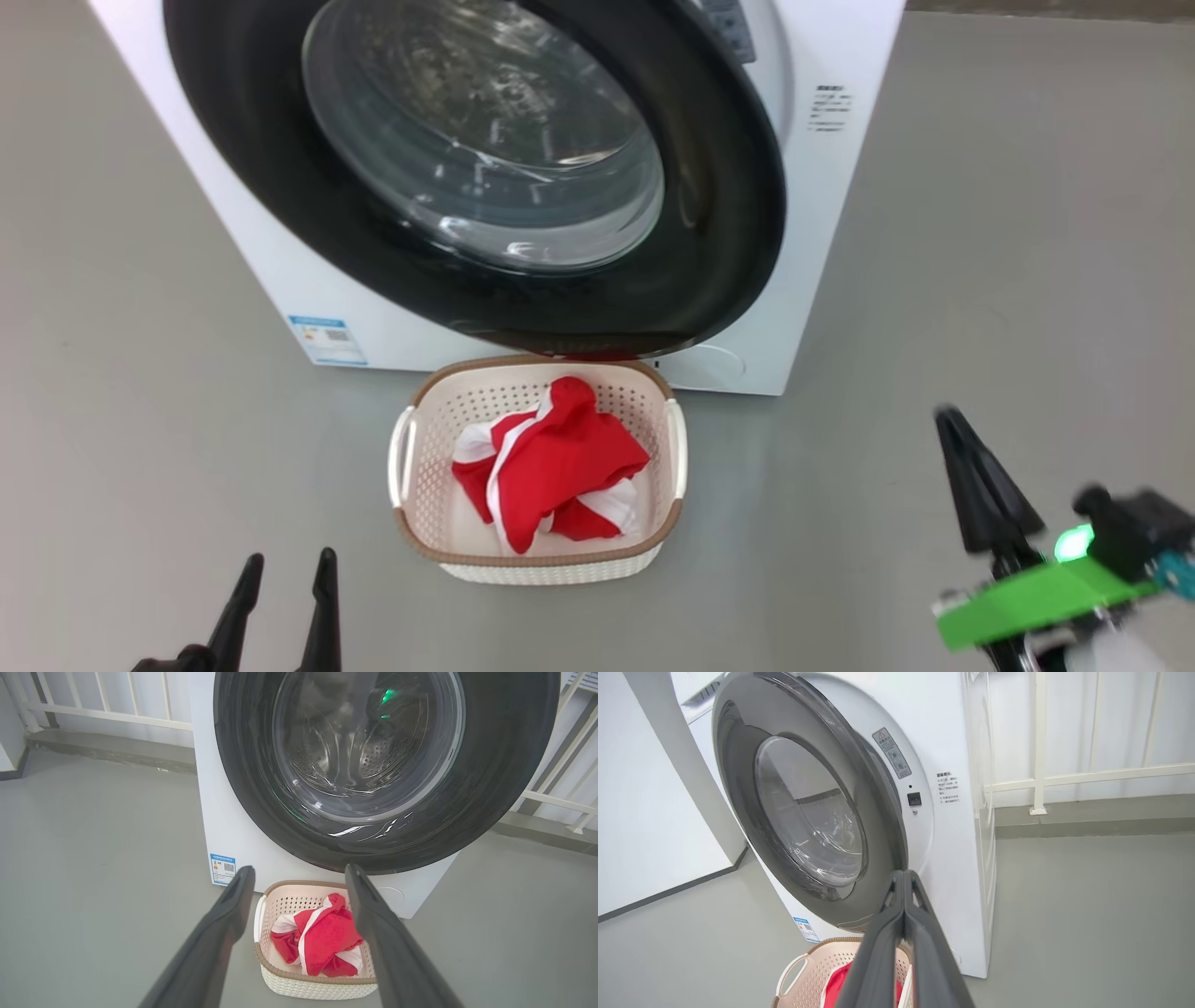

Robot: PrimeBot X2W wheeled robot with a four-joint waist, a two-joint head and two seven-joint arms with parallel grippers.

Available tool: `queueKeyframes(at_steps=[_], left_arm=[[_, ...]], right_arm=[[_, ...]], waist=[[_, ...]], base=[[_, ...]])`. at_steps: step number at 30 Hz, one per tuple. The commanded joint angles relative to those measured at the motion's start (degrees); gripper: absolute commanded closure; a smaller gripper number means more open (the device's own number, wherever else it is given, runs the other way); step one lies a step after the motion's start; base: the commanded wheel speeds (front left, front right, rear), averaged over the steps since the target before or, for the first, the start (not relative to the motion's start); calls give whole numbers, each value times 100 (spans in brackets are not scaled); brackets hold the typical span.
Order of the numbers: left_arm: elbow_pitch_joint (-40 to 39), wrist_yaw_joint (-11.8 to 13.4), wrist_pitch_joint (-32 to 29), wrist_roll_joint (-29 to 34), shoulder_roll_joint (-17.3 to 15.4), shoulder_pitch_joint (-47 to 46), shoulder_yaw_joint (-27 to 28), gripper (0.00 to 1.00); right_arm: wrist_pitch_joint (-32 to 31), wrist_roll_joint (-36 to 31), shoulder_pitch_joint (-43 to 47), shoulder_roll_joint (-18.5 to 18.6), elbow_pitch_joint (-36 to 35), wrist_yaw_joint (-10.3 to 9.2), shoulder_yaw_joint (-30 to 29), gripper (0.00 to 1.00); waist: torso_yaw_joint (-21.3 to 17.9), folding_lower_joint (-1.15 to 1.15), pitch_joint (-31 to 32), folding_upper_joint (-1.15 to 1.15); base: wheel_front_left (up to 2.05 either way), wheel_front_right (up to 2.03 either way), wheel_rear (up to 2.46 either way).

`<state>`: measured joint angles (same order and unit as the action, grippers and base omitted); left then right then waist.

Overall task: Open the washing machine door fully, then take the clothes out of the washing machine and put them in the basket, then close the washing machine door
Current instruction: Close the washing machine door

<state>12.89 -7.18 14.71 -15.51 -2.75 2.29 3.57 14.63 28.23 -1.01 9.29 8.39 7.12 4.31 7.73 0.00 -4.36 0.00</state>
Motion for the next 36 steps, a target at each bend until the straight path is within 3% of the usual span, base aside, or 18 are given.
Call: queueKeyframes(at_steps=[1, 12, 25, 36], left_arm=[[-117, -31, 29, -5, -35, -249, 136, 0], [-67, -31, 29, -288, -14, -557, -240, 0], [-53, -31, 29, -764, -13, -1051, -675, 0], [-74, -31, 29, -990, -13, -1439, -801, 0]], right_arm=[[37, 35, -432, 135, -95, 36, 247, 100], [37, 149, -1924, 299, 273, 36, 879, 100], [37, 358, -3099, 489, 749, 36, 903, 100], [37, 484, -3791, 603, 999, 36, 863, 100]], waist=[[128, 0, -78, 0], [659, 0, -520, 0], [1119, 0, -1364, 0], [1228, 0, -1910, 0]], base=[[0, 0, 0], [0, 0, 0], [0, 0, 0], [0, 0, 0]])
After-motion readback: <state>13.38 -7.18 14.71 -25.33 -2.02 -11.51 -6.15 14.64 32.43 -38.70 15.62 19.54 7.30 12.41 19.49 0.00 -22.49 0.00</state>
